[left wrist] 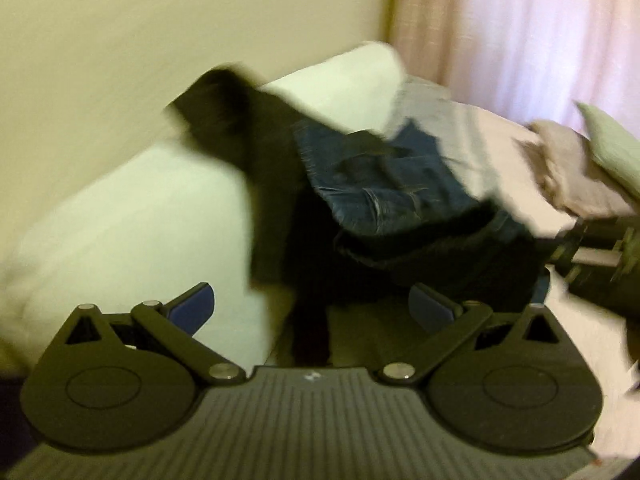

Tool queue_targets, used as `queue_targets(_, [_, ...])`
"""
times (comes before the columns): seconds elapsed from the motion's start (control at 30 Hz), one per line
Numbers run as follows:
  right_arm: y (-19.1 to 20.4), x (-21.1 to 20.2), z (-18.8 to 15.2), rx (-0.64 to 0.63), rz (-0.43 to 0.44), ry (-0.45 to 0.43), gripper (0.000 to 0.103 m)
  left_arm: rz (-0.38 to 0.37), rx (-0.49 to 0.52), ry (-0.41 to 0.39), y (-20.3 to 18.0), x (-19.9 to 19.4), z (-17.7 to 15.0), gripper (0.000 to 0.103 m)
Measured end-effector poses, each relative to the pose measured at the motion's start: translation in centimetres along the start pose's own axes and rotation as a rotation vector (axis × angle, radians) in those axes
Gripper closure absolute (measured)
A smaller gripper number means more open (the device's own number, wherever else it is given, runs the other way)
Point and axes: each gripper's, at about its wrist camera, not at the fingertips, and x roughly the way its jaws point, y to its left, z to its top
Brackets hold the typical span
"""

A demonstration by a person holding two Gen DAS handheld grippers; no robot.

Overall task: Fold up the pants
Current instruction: 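Reach both grippers into the blue jeans and close on the waistband, then lift the blue jeans off the pile with both grippers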

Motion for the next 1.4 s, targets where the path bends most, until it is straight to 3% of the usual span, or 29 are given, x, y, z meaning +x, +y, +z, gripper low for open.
queue_targets(0.2, [-4.3,-5.9,1.8,0.111,-0.017,-0.017,0.101,-0.079,0.369,-0.034,-5.2,2.5,2.9,0.010])
queue_targets(0.37, [-6.5,-8.0,2.0,0.156,-0.042,-0.015,0.101,-0.149,0.688,-0.051,-8.4,5.3,4.2,0.012])
queue_targets(0.47, [-7.7,-8.9,1.8,0.219,-0.045,-0.007,0.101,-0.209,0.809,-0.063,-8.8,6.2,4.9,0.013])
queue_targets(0.53, [-8.2,-9.4,1.9,0.228,-0.053,-0.008,0.101,-0.212,0.904,-0.064,-8.9,7.1,4.8,0.014])
queue_targets(0.6, [-8.7,-9.6,2.1,0.243,-0.052,-0.004,0.101,-0.169,1.019,-0.076,-8.8,8.3,4.1,0.014])
queue_targets(0.87, [-11.4,-10.8,4.8,0.300,-0.062,-0.011,0.101,-0.115,1.213,-0.107,-7.8,12.4,0.8,0.017])
queue_targets(0.93, [-11.8,-11.0,5.5,0.289,-0.068,-0.010,0.101,-0.099,1.232,-0.119,-7.8,12.9,0.4,0.035])
queue_targets(1.0, [-12.2,-11.3,6.1,0.282,-0.078,-0.007,0.101,-0.101,1.252,-0.151,-8.0,12.6,-0.1,0.041])
queue_targets(1.07, [-12.3,-11.7,6.6,0.271,-0.083,-0.006,0.101,-0.098,1.283,-0.180,-7.9,12.3,-0.3,0.057])
queue_targets(1.13, [-12.1,-12.2,6.8,0.259,-0.092,-0.011,0.101,-0.107,1.284,-0.185,-7.7,12.0,0.3,0.081])
queue_targets(1.17, [-12.1,-12.8,6.9,0.265,-0.098,-0.017,0.101,-0.115,1.278,-0.185,-7.7,11.6,0.8,0.086])
queue_targets(1.2, [-12.3,-13.0,7.0,0.271,-0.106,-0.024,0.101,-0.122,1.274,-0.183,-7.7,11.2,1.5,0.091])
queue_targets(1.4, [-13.6,-19.5,8.0,0.372,-0.173,-0.143,0.101,-0.166,1.232,-0.222,-9.7,7.7,7.9,0.096])
